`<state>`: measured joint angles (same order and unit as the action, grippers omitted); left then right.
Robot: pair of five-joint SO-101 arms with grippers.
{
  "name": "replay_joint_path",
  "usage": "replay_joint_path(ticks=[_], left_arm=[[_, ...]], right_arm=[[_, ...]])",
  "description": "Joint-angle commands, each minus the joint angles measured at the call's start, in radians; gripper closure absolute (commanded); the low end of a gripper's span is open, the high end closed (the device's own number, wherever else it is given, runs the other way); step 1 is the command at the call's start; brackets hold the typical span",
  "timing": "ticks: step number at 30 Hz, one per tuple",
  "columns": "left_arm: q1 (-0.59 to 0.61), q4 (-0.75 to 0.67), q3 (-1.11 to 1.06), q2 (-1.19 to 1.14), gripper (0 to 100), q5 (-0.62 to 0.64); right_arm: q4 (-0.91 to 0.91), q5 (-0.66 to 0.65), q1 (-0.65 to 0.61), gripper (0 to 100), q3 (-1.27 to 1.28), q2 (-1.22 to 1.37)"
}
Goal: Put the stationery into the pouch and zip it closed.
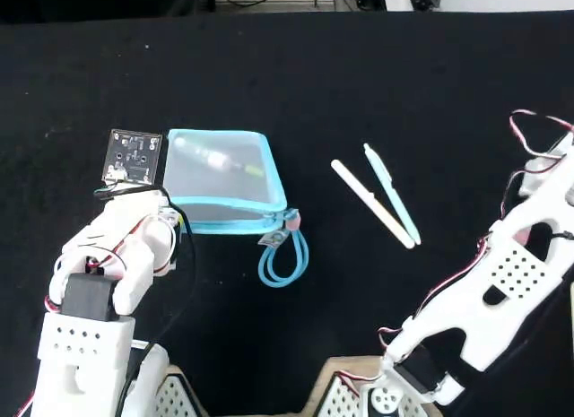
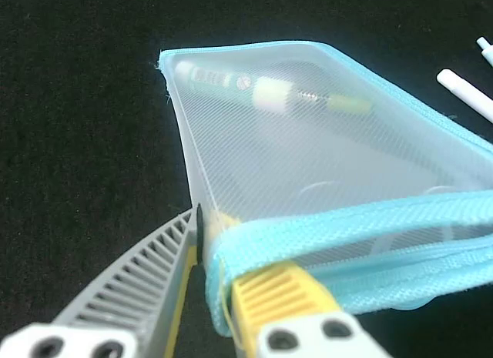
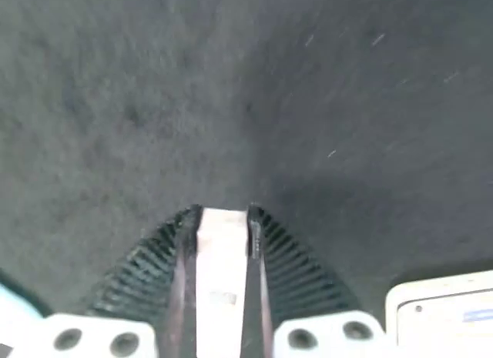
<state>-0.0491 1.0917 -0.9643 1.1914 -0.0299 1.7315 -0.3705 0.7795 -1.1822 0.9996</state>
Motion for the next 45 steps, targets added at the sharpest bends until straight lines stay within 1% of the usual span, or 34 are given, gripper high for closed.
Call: replay_joint_path(ticks=[1, 5, 10, 14, 18, 22, 24, 27, 29, 32, 36, 42, 45], left_arm=[[-0.002, -0.020, 0.007, 0.006, 97, 0.002], [-0.002, -0.021, 0.007, 0.006, 97, 0.002], [-0.002, -0.021, 0.007, 0.006, 97, 0.002], [-0.002, -0.023, 0.007, 0.006, 97, 0.002], [-0.002, -0.023, 0.007, 0.006, 97, 0.002], [-0.002, -0.023, 0.007, 0.006, 97, 0.002], [-0.002, -0.023, 0.007, 0.006, 97, 0.002], [-0.002, -0.023, 0.007, 0.006, 97, 0.002], [-0.002, -0.021, 0.007, 0.006, 97, 0.002], [-0.002, -0.021, 0.004, 0.006, 97, 0.002], [-0.002, -0.023, -0.007, 0.006, 97, 0.002], [-0.002, -0.023, -0.007, 0.006, 97, 0.002], [-0.002, -0.023, -0.007, 0.006, 97, 0.002]], right_arm=[[0.035, 0.009, 0.000, 98.8, -0.073, -0.021], [0.035, -0.014, -0.002, 98.8, -0.019, -0.021], [0.037, -0.008, -0.002, 98.8, 0.008, -0.027], [0.037, -0.006, -0.009, 98.8, 0.105, -0.107], [0.035, -0.008, -0.043, 98.8, 0.311, -0.282], [0.025, -0.017, -0.109, 98.8, 0.553, -0.495], [-0.011, -0.015, -0.147, 98.8, 0.690, -0.610], [-0.118, -0.008, -0.201, 98.8, 0.928, -0.797], [-0.209, -0.005, -0.247, 98.8, 1.102, -0.934], [-0.330, 0.057, -0.327, 98.8, 1.336, -1.159], [-0.430, 0.132, -0.474, 98.8, 1.563, -1.457], [-0.525, 0.296, -0.740, 98.7, 1.733, -1.847], [-0.580, 0.339, -0.896, 98.7, 1.781, -2.015]])
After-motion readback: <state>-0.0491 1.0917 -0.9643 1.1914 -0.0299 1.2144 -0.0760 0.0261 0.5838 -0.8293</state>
